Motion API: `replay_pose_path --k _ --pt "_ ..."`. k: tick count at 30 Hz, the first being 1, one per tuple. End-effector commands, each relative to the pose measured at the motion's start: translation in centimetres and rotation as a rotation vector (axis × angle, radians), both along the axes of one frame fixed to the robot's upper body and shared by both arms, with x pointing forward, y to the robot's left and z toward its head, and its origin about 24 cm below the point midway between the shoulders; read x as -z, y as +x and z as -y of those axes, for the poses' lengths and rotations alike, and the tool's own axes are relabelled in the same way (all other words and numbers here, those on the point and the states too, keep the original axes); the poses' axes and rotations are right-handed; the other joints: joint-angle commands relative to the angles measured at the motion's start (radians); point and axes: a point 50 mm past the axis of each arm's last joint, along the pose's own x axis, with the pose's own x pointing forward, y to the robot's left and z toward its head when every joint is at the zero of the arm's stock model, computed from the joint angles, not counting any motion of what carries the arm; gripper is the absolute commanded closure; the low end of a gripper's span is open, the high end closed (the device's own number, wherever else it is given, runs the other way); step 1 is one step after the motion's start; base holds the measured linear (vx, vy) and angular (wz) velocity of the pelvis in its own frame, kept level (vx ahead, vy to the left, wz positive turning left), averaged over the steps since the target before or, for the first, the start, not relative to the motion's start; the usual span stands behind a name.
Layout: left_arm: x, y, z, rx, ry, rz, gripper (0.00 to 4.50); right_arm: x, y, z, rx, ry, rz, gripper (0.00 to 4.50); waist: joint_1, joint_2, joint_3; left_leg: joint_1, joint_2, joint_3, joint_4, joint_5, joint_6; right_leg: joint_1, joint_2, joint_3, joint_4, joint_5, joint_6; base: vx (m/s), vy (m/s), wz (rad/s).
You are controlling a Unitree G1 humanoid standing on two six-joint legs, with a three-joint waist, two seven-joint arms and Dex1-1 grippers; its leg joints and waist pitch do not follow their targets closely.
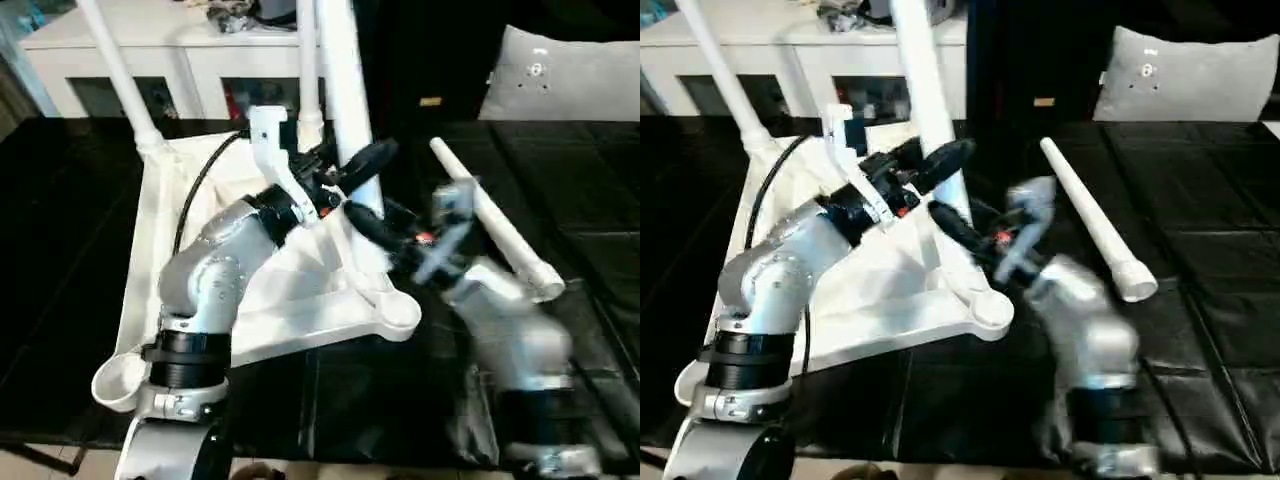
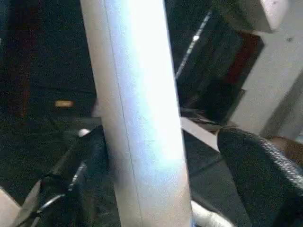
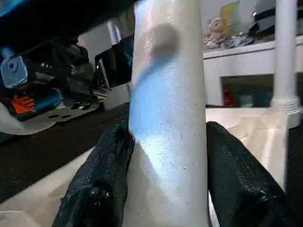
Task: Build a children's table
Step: Pick table leg
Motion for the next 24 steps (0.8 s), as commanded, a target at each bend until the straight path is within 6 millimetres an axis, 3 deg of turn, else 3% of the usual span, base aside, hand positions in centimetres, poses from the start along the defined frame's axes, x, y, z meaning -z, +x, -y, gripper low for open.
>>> replay_pose_path --k 1,4,7,10,17,24 --pt "0.71 0.31 0.84 -0.073 0.067 0.001 0.86 -0.08 0.02 -0.96 0.032 -0.04 0.069 2.59 -0.003 -0.009 -0.071 0.009 0.041 -0.017 -0.075 -0.222 0.009 0.053 -0.048 0.037 -0.087 -0.276 -0.138 0.0 0.0 0.0" --pt "0.98 0.62 0.76 -0.137 0.113 0.027 1.25 0.01 0.12 -1.17 0.055 -0.039 0.09 2.59 -0.004 -0.009 -0.071 0.007 0.04 -0.019 -0.076 -0.219 0.023 0.058 -0.05 0.038 -0.085 -0.262 -0.142 0.0 0.0 0.0" --pt "0.9 0.9 0.44 -0.207 0.169 0.091 1.28 0.06 0.3 -1.21 0.097 -0.056 0.129 2.59 -0.005 -0.01 -0.072 0.007 0.04 -0.017 -0.073 -0.21 0.033 0.057 -0.051 0.039 -0.084 -0.244 -0.149 0.0 0.0 0.0" --pt "0.82 0.93 0.39 -0.214 0.17 0.1 1.29 0.3 0.23 -1.35 0.092 -0.055 0.13 2.59 -0.005 -0.01 -0.072 0.007 0.04 -0.017 -0.073 -0.205 0.04 0.059 -0.051 0.039 -0.08 -0.234 -0.161 0.0 0.0 0.0" --pt "1.13 0.92 0.56 -0.23 0.187 0.123 1.93 0.53 0.4 -1.4 0.113 -0.054 0.154 2.59 -0.005 -0.009 -0.072 0.008 0.041 -0.016 -0.073 -0.214 0.048 0.056 -0.051 0.039 -0.082 -0.245 -0.169 0.0 0.0 0.0" --pt "1.1 0.99 0.55 -0.23 0.181 0.128 2.24 0.54 0.56 -1.38 0.114 -0.055 0.162 2.59 -0.005 -0.01 -0.072 0.007 0.041 -0.016 -0.072 -0.206 0.055 0.058 -0.05 0.039 -0.079 -0.221 -0.18 0.0 0.0 0.0"
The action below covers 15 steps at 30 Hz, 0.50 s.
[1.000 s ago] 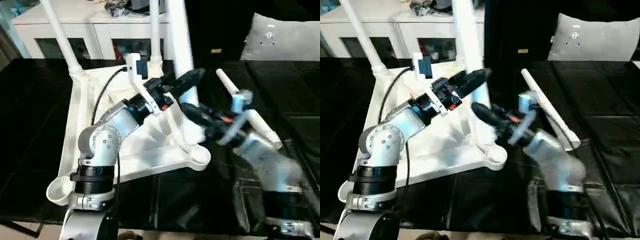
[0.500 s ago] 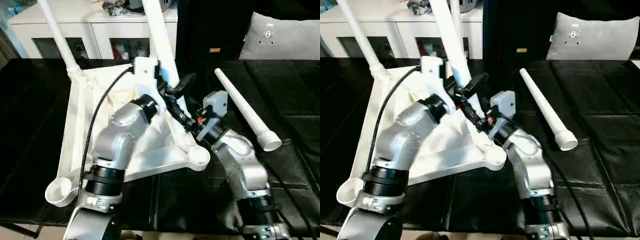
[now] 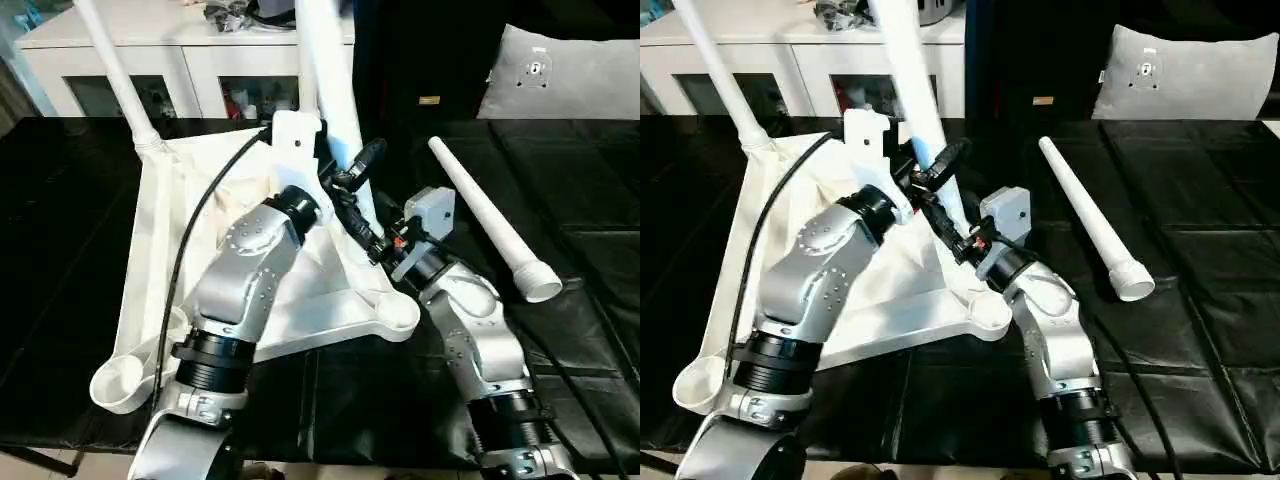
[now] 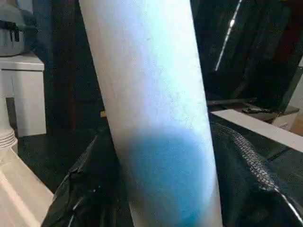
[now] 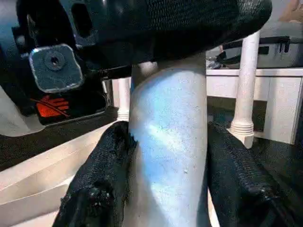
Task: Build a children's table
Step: Pick table leg
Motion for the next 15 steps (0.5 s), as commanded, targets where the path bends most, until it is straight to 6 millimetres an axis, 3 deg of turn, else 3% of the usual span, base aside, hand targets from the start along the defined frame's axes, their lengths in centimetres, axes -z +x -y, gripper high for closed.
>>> replay_pose_path --k 1,8,15 --pt "0.36 0.21 -0.52 -0.026 0.02 -0.005 2.27 -0.58 0.16 -0.29 -0.016 -0.007 0.034 2.59 0.0 -0.01 -0.072 0.008 0.041 -0.015 -0.07 -0.207 0.056 0.058 -0.05 0.039 -0.078 -0.224 -0.176 0.0 0.0 0.0" --pt "0.31 0.15 -0.52 -0.012 -0.021 -0.018 2.41 -0.48 0.23 -0.31 -0.016 -0.009 0.039 2.59 0.0 -0.011 -0.072 0.007 0.041 -0.015 -0.07 -0.209 0.057 0.059 -0.05 0.039 -0.078 -0.225 -0.18 0.0 0.0 0.0" --pt "0.24 0.5 -1.02 -0.003 -0.21 -0.142 2.52 -0.48 0.36 -0.26 -0.016 -0.04 0.054 2.59 0.0 -0.011 -0.071 0.006 0.039 -0.013 -0.067 -0.199 0.062 0.059 -0.049 0.038 -0.077 -0.219 -0.193 0.0 0.0 0.0"
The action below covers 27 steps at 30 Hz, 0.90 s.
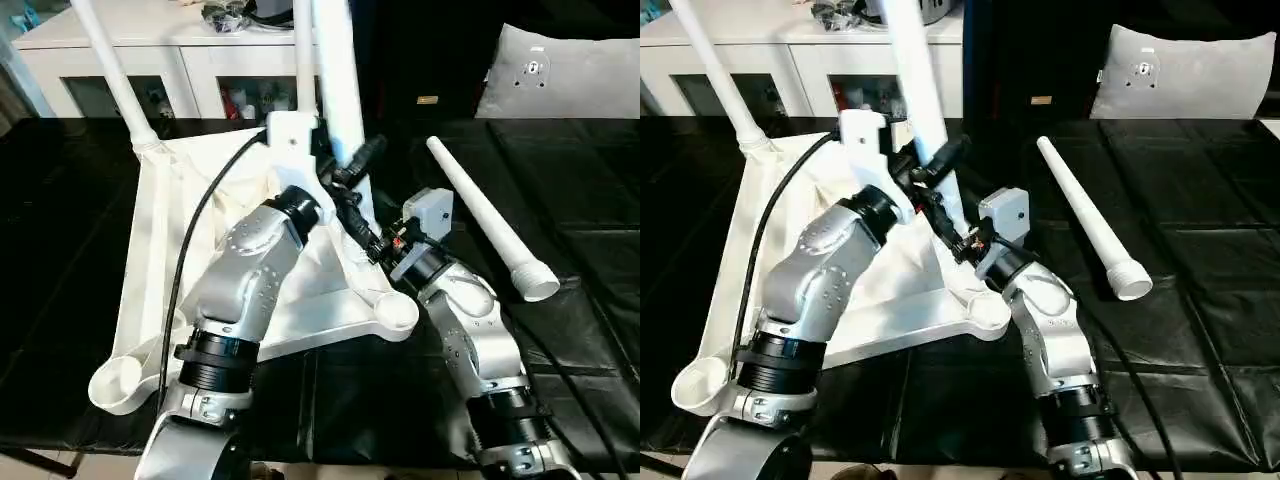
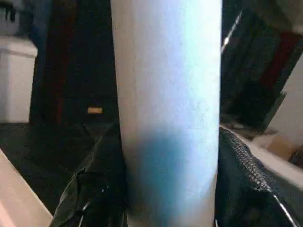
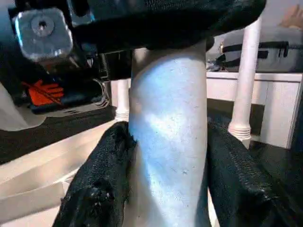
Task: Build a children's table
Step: Pick table leg
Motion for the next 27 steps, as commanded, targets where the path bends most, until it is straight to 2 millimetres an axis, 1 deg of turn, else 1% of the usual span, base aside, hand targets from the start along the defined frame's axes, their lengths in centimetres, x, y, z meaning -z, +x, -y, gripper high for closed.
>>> replay_pose_path --k 1,2,5,9,10,12,13,14,16,19,22,23,24,25,27 --pt "0.2 0.4 -0.7 -0.026 -0.042 -0.051 2.53 -0.5 0.1 -0.3 -0.015 -0.009 0.025 2.59 0.0 -0.012 -0.071 0.007 0.039 -0.013 -0.068 -0.201 0.064 0.059 -0.048 0.038 -0.078 -0.222 -0.193 0.0 0.0 0.0" --pt "0.2 0.4 -0.7 -0.028 -0.05 -0.06 2.54 -0.5 0.1 -0.3 -0.015 -0.01 0.025 2.59 0.001 -0.01 -0.071 0.007 0.039 -0.014 -0.067 -0.203 0.064 0.059 -0.049 0.037 -0.078 -0.227 -0.192 0.0 0.0 0.0" --pt "0.4 0.6 -1.0 -0.041 -0.103 -0.099 2.57 -0.5 0.1 -0.2 -0.018 -0.012 0.025 2.59 0.001 -0.011 -0.071 0.007 0.039 -0.014 -0.068 -0.204 0.066 0.06 -0.048 0.037 -0.079 -0.229 -0.186 0.0 0.0 0.0" --pt "0.1 0.6 -1.2 -0.04 -0.112 -0.094 2.59 -0.5 0.2 -0.2 -0.024 0.0 0.016 2.59 0.001 -0.011 -0.071 0.007 0.04 -0.015 -0.069 -0.206 0.068 0.059 -0.048 0.037 -0.08 -0.237 -0.181 0.0 0.0 0.0" --pt "0.1 0.6 -1.2 -0.039 -0.11 -0.091 2.59 -0.5 0.2 -0.1 -0.017 -0.001 0.017 2.24 0.001 -0.011 -0.071 0.007 0.04 -0.015 -0.069 -0.208 0.067 0.06 -0.048 0.037 -0.08 -0.24 -0.179 0.0 0.0 0.0" --pt "0.0 0.6 -1.1 -0.034 -0.092 -0.079 2.6 -0.5 0.3 0.1 -0.017 0.014 0.004 1.89 0.0 -0.01 -0.07 0.007 0.04 -0.015 -0.07 -0.211 0.067 0.059 -0.048 0.037 -0.081 -0.246 -0.177 0.0 0.0 0.0" --pt "0.0 0.6 -1.1 -0.034 -0.09 -0.078 2.6 -0.5 0.3 0.1 -0.018 0.017 0.002 1.89 0.001 -0.011 -0.071 0.007 0.04 -0.015 -0.069 -0.21 0.066 0.06 -0.049 0.037 -0.081 -0.246 -0.175 0.0 0.0 0.0" --pt "-0.1 0.6 -1.0 -0.032 -0.069 -0.067 2.6 -0.5 0.3 0.3 -0.027 0.049 -0.023 1.89 0.0 -0.009 -0.07 0.008 0.04 -0.015 -0.07 -0.214 0.07 0.06 -0.048 0.038 -0.082 -0.248 -0.176 0.0 0.0 0.0" --pt "-0.1 0.7 -1.2 -0.039 -0.048 -0.059 2.6 -0.7 0.3 0.4 -0.046 0.072 -0.037 1.55 0.001 -0.009 -0.072 0.008 0.04 -0.016 -0.069 -0.208 0.07 0.06 -0.047 0.037 -0.08 -0.235 -0.178 0.0 0.0 0.0" --pt "-0.2 1.0 -1.8 -0.052 -0.003 -0.04 2.6 -1.2 0.0 0.7 -0.091 0.1 -0.042 1.4 0.0 -0.01 -0.071 0.008 0.04 -0.016 -0.07 -0.206 0.071 0.061 -0.046 0.037 -0.08 -0.232 -0.175 0.0 0.0 0.0" --pt "-0.2 1.3 -2.5 -0.063 0.021 -0.032 2.6 -1.6 -0.5 1.1 -0.127 0.1 -0.035 1.07 0.002 -0.008 -0.072 0.009 0.04 -0.017 -0.07 -0.198 0.068 0.061 -0.046 0.037 -0.078 -0.22 -0.166 0.0 0.0 0.0" --pt "-0.3 1.6 -2.9 -0.068 0.039 -0.03 2.6 -2.0 -0.7 1.7 -0.157 0.121 -0.044 1.0 0.003 -0.009 -0.073 0.009 0.04 -0.016 -0.069 -0.193 0.068 0.06 -0.046 0.037 -0.077 -0.212 -0.169 0.0 0.0 0.0" --pt "-0.4 1.7 -3.2 -0.058 0.057 -0.027 2.6 -2.4 -0.6 2.7 -0.151 0.137 -0.057 1.0 0.004 -0.009 -0.073 0.011 0.039 -0.016 -0.068 -0.189 0.074 0.063 -0.046 0.038 -0.076 -0.205 -0.171 0.0 0.0 0.0" --pt "-0.5 1.7 -3.4 -0.05 0.068 -0.023 2.6 -2.6 -0.4 3.3 -0.136 0.143 -0.065 0.87 0.005 -0.009 -0.073 0.011 0.039 -0.016 -0.068 -0.188 0.076 0.062 -0.046 0.038 -0.077 -0.206 -0.173 0.0 0.0 0.0" --pt "-0.5 1.7 -3.4 -0.044 0.075 -0.021 2.6 -2.7 -0.2 3.8 -0.129 0.149 -0.069 0.63 0.007 -0.009 -0.074 0.011 0.04 -0.015 -0.067 -0.181 0.065 0.06 -0.048 0.038 -0.076 -0.217 -0.181 0.0 0.0 0.0"
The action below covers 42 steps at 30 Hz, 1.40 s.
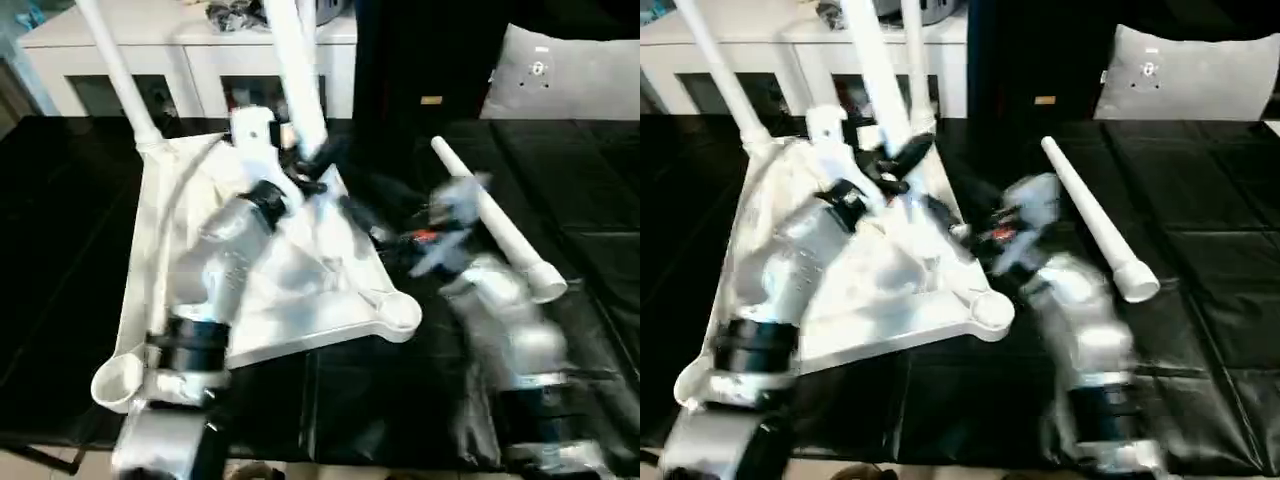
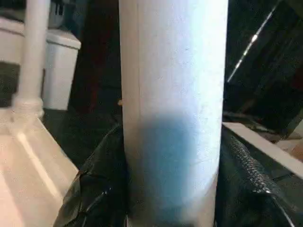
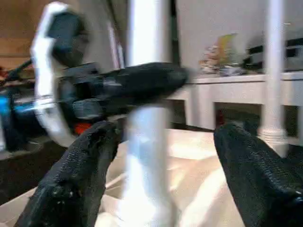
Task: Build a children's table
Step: Pick table leg
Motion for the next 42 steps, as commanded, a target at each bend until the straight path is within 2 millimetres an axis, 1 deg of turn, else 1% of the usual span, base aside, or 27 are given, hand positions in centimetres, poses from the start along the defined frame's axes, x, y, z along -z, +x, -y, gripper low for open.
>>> replay_pose_path --k 1,2,3,4,5,6,8,9,10,13,15,16,17,20,22,24,25,26,27,30,32,33,37,39,40,41,42 --pt "-0.6 0.0 0.2 0.041 0.021 0.02 2.6 -1.2 0.6 1.1 0.037 0.044 -0.008 0.63 0.002 -0.013 -0.073 0.009 0.039 -0.014 -0.067 -0.178 0.063 0.06 -0.048 0.037 -0.077 -0.218 -0.181 0.0 0.0 0.0" --pt "-0.7 0.0 0.1 0.048 0.026 0.021 2.6 -1.3 0.8 1.5 0.061 0.055 -0.023 0.51 0.003 -0.012 -0.075 0.009 0.038 -0.014 -0.066 -0.168 0.061 0.061 -0.049 0.037 -0.074 -0.219 -0.184 0.0 0.0 0.0" --pt "-0.8 -0.1 0.1 0.073 0.03 0.024 2.6 -1.6 0.8 2.2 0.016 0.037 -0.076 0.51 0.002 -0.013 -0.074 0.01 0.036 -0.014 -0.066 -0.159 0.063 0.063 -0.047 0.036 -0.073 -0.215 -0.188 0.0 0.0 0.0" --pt "-0.8 -0.1 0.1 0.075 0.03 0.024 2.6 -1.6 0.8 2.2 0.012 0.035 -0.079 0.26 0.002 -0.015 -0.074 0.011 0.036 -0.014 -0.065 -0.156 0.065 0.063 -0.045 0.036 -0.074 -0.214 -0.19 0.0 0.0 0.0" --pt "-0.8 -0.2 0.1 0.089 0.034 0.025 2.6 -1.7 0.7 2.5 -0.013 0.023 -0.096 0.18 0.004 -0.012 -0.075 0.012 0.036 -0.013 -0.063 -0.153 0.067 0.062 -0.047 0.037 -0.074 -0.214 -0.193 0.0 0.0 0.0" --pt "-0.9 -0.3 0.1 0.114 0.043 0.028 2.6 -2.1 0.6 2.7 -0.053 0.006 -0.104 0.18 0.004 -0.016 -0.074 0.01 0.036 -0.011 -0.062 -0.148 0.07 0.062 -0.046 0.037 -0.074 -0.207 -0.191 0.0 0.0 0.0" --pt "-0.9 -0.3 0.1 0.129 0.047 0.032 2.6 -2.4 0.5 2.7 -0.082 0.0 -0.098 0.18 0.007 -0.016 -0.077 0.008 0.036 -0.011 -0.06 -0.136 0.076 0.063 -0.049 0.036 -0.073 -0.197 -0.193 0.0 0.0 0.0" --pt "-1.0 -0.4 0.2 0.142 0.049 0.035 2.6 -2.6 0.4 2.7 -0.104 -0.005 -0.096 0.18 0.006 -0.018 -0.078 0.005 0.035 -0.012 -0.059 -0.125 0.079 0.066 -0.049 0.035 -0.07 -0.191 -0.192 0.0 0.0 0.0" --pt "-1.1 -0.4 0.2 0.157 0.048 0.038 2.6 -2.7 0.3 2.6 -0.13 -0.022 -0.1 0.18 0.007 -0.018 -0.078 0.006 0.035 -0.011 -0.058 -0.122 0.081 0.064 -0.049 0.035 -0.07 -0.188 -0.193 0.0 0.0 0.0" --pt "-1.6 -0.8 0.6 0.233 0.068 0.069 2.6 -2.5 -0.2 2.1 -0.246 -0.117 -0.123 0.18 0.008 -0.017 -0.076 0.007 0.037 -0.012 -0.059 -0.131 0.08 0.063 -0.048 0.033 -0.072 -0.212 -0.2 0.0 0.0 0.0" --pt "-2.0 -1.5 1.3 0.324 0.132 0.144 2.6 -1.9 -0.7 1.7 -0.32 -0.187 -0.162 0.18 0.01 -0.023 -0.074 0.008 0.039 -0.012 -0.06 -0.14 0.078 0.062 -0.05 0.035 -0.075 -0.234 -0.191 0.0 0.0 0.0" --pt "-2.1 -2.0 1.7 0.374 0.159 0.176 2.6 -1.7 -0.9 1.6 -0.341 -0.212 -0.18 0.18 0.013 -0.021 -0.074 0.009 0.041 -0.014 -0.061 -0.137 0.078 0.063 -0.051 0.036 -0.073 -0.238 -0.189 0.0 0.0 0.0" --pt "-2.2 -2.2 1.9 0.401 0.163 0.186 2.6 -1.5 -0.9 1.4 -0.352 -0.226 -0.193 0.18 0.013 -0.019 -0.074 0.01 0.044 -0.013 -0.062 -0.138 0.075 0.059 -0.052 0.038 -0.073 -0.241 -0.189 0.0 0.0 0.0" --pt "-2.4 -2.9 2.4 0.467 0.158 0.208 2.6 -1.0 -0.8 1.2 -0.362 -0.249 -0.223 0.14 0.016 -0.02 -0.074 0.009 0.042 -0.011 -0.06 -0.134 0.064 0.059 -0.052 0.038 -0.071 -0.23 -0.199 0.0 0.0 0.0" --pt "-2.4 -3.6 2.9 0.529 0.168 0.225 2.6 -0.9 -0.6 1.2 -0.378 -0.248 -0.226 0.14 0.02 -0.024 -0.074 0.011 0.043 -0.011 -0.06 -0.144 0.058 0.059 -0.054 0.039 -0.071 -0.248 -0.199 0.0 0.0 0.0" --pt "-2.3 -3.9 3.2 0.556 0.178 0.232 2.6 -0.9 -0.5 1.1 -0.395 -0.238 -0.223 0.14 0.021 -0.024 -0.073 0.01 0.042 -0.01 -0.06 -0.151 0.056 0.058 -0.053 0.039 -0.073 -0.262 -0.196 0.0 0.0 0.0" --pt "-2.3 -4.0 3.3 0.565 0.183 0.235 2.6 -1.0 -0.5 1.0 -0.403 -0.233 -0.221 0.14 0.021 -0.024 -0.073 0.01 0.042 -0.01 -0.06 -0.15 0.056 0.058 -0.053 0.039 -0.072 -0.262 -0.194 0.0 0.0 0.0" --pt "-2.3 -4.1 3.4 0.574 0.184 0.238 2.6 -1.0 -0.5 1.0 -0.409 -0.23 -0.225 0.14 0.02 -0.026 -0.073 0.009 0.042 -0.01 -0.06 -0.147 0.057 0.059 -0.052 0.039 -0.073 -0.26 -0.191 0.0 0.0 0.0" --pt "-2.3 -4.2 3.5 0.588 0.18 0.241 2.6 -1.0 -0.6 0.9 -0.416 -0.234 -0.226 0.14 0.02 -0.024 -0.074 0.009 0.042 -0.011 -0.06 -0.139 0.057 0.059 -0.052 0.039 -0.071 -0.251 -0.19 0.0 0.0 0.0" --pt "-2.3 -4.5 3.7 0.631 0.178 0.233 2.6 -1.0 -0.6 0.8 -0.431 -0.24 -0.231 0.14 0.019 -0.025 -0.075 0.009 0.041 -0.01 -0.058 -0.129 0.06 0.06 -0.051 0.039 -0.069 -0.238 -0.193 0.0 0.0 0.0" --pt "-2.0 -4.8 3.8 0.654 0.198 0.232 2.6 -0.9 -0.6 0.8 -0.442 -0.243 -0.234 0.14 0.019 -0.023 -0.075 0.009 0.041 -0.01 -0.058 -0.128 0.062 0.059 -0.051 0.039 -0.07 -0.239 -0.193 0.0 0.0 0.0" --pt "-2.0 -4.9 3.8 0.662 0.204 0.231 2.6 -0.9 -0.5 0.8 -0.448 -0.244 -0.235 0.44 0.019 -0.023 -0.075 0.009 0.041 -0.011 -0.058 -0.13 0.061 0.06 -0.05 0.039 -0.069 -0.237 -0.194 0.0 0.0 0.0" --pt "-2.0 -5.0 3.9 0.673 0.202 0.23 2.6 -0.9 -0.5 0.8 -0.459 -0.237 -0.236 0.57 0.019 -0.024 -0.075 0.01 0.041 -0.01 -0.058 -0.132 0.061 0.06 -0.049 0.039 -0.068 -0.235 -0.196 0.0 0.0 0.0" --pt "-2.0 -5.0 4.0 0.677 0.199 0.229 2.6 -1.0 -0.5 0.8 -0.462 -0.233 -0.237 0.88 0.019 -0.024 -0.075 0.009 0.04 -0.01 -0.058 -0.133 0.059 0.061 -0.05 0.039 -0.069 -0.24 -0.195 0.0 0.0 0.0" --pt "-2.0 -5.1 4.1 0.685 0.196 0.227 2.6 -1.0 -0.5 0.8 -0.463 -0.232 -0.24 0.88 0.019 -0.024 -0.075 0.009 0.04 -0.01 -0.058 -0.133 0.058 0.061 -0.05 0.038 -0.07 -0.244 -0.193 0.0 0.0 0.0" --pt "-2.0 -5.1 4.1 0.686 0.195 0.227 2.6 -1.0 -0.5 0.8 -0.463 -0.232 -0.24 0.98 0.019 -0.024 -0.075 0.009 0.04 -0.01 -0.058 -0.133 0.058 0.061 -0.05 0.038 -0.07 -0.244 -0.193 0.0 0.0 0.0" --pt "-2.0 -5.3 4.5 0.7 0.178 0.224 2.6 -0.9 -0.4 0.8 -0.473 -0.219 -0.258 0.98 0.019 -0.027 -0.076 0.011 0.041 -0.01 -0.057 -0.125 0.058 0.061 -0.05 0.038 -0.067 -0.237 -0.195 0.0 0.0 0.0"
